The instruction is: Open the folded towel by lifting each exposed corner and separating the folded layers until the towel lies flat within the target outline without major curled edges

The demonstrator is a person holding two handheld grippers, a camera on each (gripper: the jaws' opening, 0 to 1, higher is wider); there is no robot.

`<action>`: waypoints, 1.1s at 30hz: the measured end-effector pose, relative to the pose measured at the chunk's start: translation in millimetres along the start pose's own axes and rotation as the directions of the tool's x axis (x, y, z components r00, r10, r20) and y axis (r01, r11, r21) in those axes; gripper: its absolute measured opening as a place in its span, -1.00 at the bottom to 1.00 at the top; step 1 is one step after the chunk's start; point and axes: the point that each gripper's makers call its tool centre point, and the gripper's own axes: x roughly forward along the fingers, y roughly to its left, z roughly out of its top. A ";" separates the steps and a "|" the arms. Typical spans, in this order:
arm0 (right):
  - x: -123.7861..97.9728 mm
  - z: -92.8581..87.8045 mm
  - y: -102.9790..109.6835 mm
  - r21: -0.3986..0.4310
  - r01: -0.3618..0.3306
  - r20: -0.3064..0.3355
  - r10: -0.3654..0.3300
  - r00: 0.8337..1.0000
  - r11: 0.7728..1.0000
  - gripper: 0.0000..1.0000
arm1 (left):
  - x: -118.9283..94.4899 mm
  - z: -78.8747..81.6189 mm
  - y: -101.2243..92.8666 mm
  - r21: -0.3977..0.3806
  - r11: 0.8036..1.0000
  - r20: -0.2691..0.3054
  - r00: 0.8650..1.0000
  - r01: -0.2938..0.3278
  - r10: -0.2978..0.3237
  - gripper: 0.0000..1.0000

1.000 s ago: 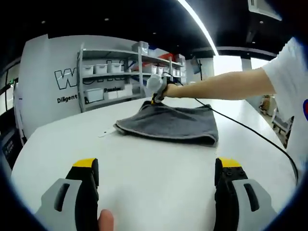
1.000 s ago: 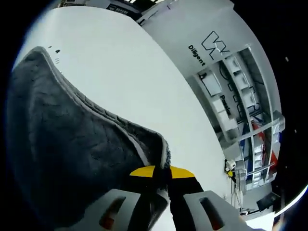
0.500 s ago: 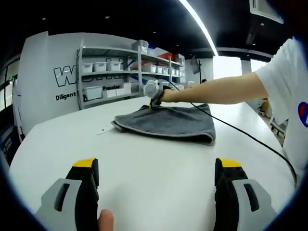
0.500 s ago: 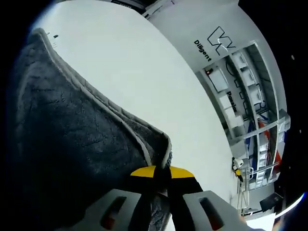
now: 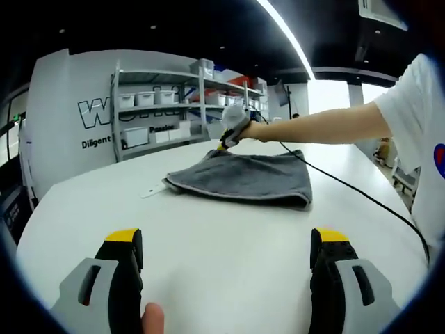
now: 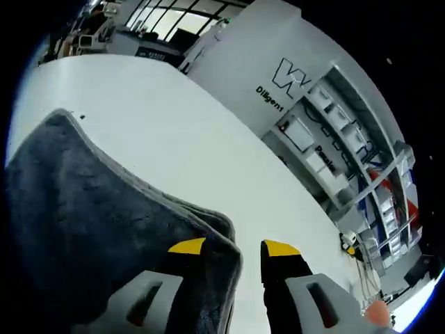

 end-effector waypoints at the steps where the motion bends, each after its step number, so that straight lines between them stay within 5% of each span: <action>1: -9.0 3.7 -3.6 0.033 -0.001 0.031 0.000 1.000 0.999 -0.36 | 0.3 1.6 0.8 0.004 1.000 0.002 1.000 -0.004 0.003 0.99; 7: -75.8 14.5 -10.1 0.159 -0.034 0.152 0.010 0.988 0.987 -0.05 | 0.0 5.5 1.9 0.000 1.000 0.012 1.000 -0.015 0.015 0.99; 12: -133.7 3.8 20.5 0.296 -0.164 0.165 0.119 0.979 0.941 0.37 | 0.8 5.5 -2.8 0.032 0.999 0.000 1.000 -0.027 0.027 0.99; 21: -236.6 -9.2 81.8 0.314 -0.252 0.216 0.189 0.958 0.915 0.67 | 1.3 9.8 -11.1 0.049 0.999 0.008 1.000 -0.011 0.011 0.99; 26: -277.8 -14.5 124.5 0.287 -0.323 0.257 0.252 0.933 0.902 0.81 | 1.0 8.8 -9.5 0.050 0.999 0.005 1.000 -0.017 0.016 0.99; 33: -315.4 -39.9 169.5 0.278 -0.347 0.211 0.296 0.932 0.896 0.98 | -1.4 11.7 -5.2 0.046 0.999 0.017 1.000 -0.025 0.024 0.99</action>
